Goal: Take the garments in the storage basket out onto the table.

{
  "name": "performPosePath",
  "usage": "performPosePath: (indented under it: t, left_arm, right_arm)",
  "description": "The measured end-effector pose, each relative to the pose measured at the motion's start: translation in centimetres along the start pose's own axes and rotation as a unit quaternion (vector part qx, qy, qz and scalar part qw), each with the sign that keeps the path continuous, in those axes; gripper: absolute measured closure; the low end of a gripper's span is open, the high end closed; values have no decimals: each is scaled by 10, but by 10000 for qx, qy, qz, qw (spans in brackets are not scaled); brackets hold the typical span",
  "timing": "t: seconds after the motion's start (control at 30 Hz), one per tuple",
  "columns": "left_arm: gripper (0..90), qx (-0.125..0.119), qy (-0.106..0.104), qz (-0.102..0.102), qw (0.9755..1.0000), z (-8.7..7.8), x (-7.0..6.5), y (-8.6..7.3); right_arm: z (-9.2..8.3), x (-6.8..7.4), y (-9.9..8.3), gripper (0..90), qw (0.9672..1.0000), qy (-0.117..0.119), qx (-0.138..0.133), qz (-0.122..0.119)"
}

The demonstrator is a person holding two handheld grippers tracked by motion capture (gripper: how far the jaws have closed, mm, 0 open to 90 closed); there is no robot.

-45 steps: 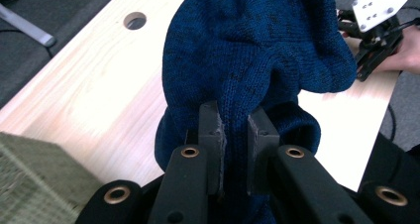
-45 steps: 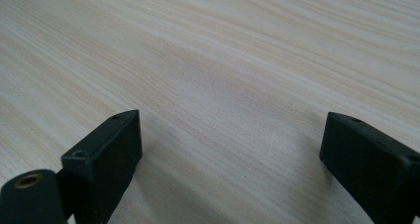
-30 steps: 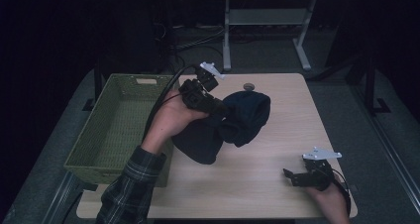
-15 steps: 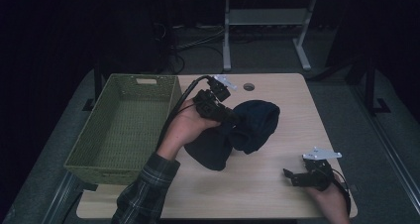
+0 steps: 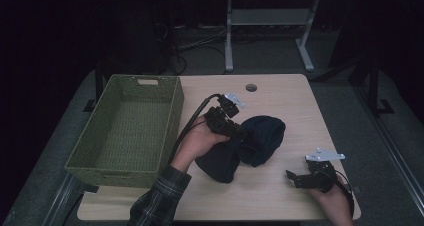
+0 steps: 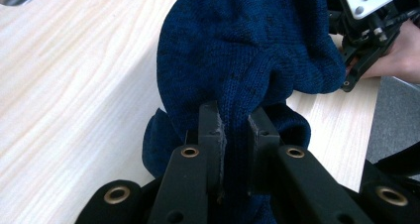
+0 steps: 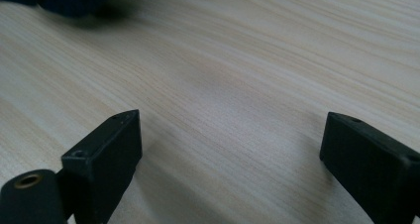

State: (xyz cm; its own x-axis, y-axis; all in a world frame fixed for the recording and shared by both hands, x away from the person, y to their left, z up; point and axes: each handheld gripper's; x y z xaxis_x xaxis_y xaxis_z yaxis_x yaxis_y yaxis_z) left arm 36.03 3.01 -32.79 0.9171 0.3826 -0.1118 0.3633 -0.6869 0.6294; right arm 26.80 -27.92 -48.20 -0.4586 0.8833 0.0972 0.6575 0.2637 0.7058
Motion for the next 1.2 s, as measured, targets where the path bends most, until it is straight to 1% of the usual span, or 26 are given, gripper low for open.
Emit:
performPosePath:
  t: [0.07, 0.2, 0.4, 0.47, 0.53, 0.67, 0.73, 0.8, 0.83, 0.9, 0.97, 1.03, 1.1, 1.17, 1.2]
  left_arm:
    - [804, 28, -32, -1, 10000, 7, 1, -4]
    - [804, -17, -143, -142, 9998, 22, 6, -13]
    - [802, 89, -228, -262, 9994, 42, 12, -24]
    - [801, 126, -227, -277, 9993, 47, 13, -27]
    - [797, 145, -270, -317, 9990, 52, 14, -30]
    - [779, 133, -301, -341, 9989, 57, 15, -33]
    - [732, 123, -274, -318, 9990, 56, 15, -34]
    - [639, 118, -213, -279, 9993, 55, 15, -34]
    - [592, 114, -222, -284, 9993, 53, 15, -33]
    - [509, 100, -137, -219, 9996, 49, 15, -33]
    - [456, 22, -101, -165, 9998, 42, 13, -33]
    - [421, -46, -20, -108, 9999, 35, 11, -33]
    - [406, -129, 104, -33, 9999, 27, 8, -33]
    - [397, -243, 202, -14, 9995, 19, 4, -34]
    - [398, -261, 248, 15, 9994, 13, 2, -36]
  right_arm:
    - [0, 0, 0, 90, 10000, 0, -5, -10]
    - [0, 0, 0, 90, 10000, -1, -5, -8]
    - [0, 0, 0, 90, 10000, -13, -7, -25]
    - [0, 0, 0, 90, 10000, -19, -6, -16]
    - [0, 0, 0, 90, 10000, -21, -5, -22]
    - [0, 0, 0, 90, 10000, -22, -5, -22]
    - [0, 0, 0, 90, 10000, -21, -5, -22]
    - [0, 0, 0, 90, 10000, -21, -5, -21]
    - [0, 0, 0, 90, 10000, -21, -4, -20]
    - [0, 0, 0, 90, 10000, -21, -5, -21]
    - [0, 0, 0, 90, 10000, -20, -5, -20]
    - [0, 0, 0, 90, 10000, -18, -9, -12]
    - [0, 0, 0, 90, 10000, -15, -6, -22]
    - [0, 0, 0, 90, 10000, -14, -1, -16]
    - [0, 0, 0, 90, 10000, -13, -4, -18]
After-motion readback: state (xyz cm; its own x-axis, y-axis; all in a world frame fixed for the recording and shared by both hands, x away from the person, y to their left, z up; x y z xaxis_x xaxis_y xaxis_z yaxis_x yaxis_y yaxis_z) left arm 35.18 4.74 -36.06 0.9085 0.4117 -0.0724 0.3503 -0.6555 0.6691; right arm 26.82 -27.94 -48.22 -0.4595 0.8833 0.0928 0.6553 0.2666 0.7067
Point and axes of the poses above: each handheld gripper's, and its own axes: z roughly forward along the jaws, y roughly out of its top, x roughly to its left, and after that the axes turned 5 degrees about z, right-handed
